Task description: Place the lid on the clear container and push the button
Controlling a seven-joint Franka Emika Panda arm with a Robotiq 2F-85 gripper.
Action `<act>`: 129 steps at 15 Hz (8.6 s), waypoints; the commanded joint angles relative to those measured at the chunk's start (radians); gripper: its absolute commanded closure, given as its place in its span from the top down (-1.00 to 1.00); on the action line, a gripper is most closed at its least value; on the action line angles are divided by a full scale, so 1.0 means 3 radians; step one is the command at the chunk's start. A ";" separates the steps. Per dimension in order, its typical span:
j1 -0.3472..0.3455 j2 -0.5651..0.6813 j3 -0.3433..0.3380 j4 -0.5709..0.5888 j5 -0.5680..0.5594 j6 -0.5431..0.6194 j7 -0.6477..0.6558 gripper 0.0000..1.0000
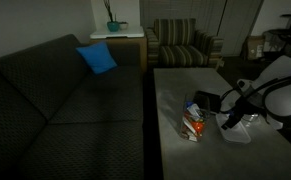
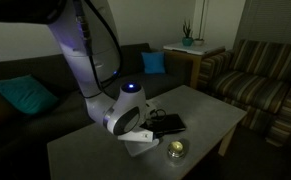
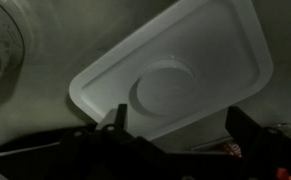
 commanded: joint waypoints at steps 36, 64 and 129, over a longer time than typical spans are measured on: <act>0.0465 -0.0191 -0.0409 -0.0062 -0.0014 -0.0145 0.0290 1.00; 0.0347 -0.0050 -0.0253 0.0084 0.0022 -0.0401 0.0279 -0.32; 0.0935 -0.1119 -0.0130 -0.0863 0.0712 0.0370 0.1482 -0.42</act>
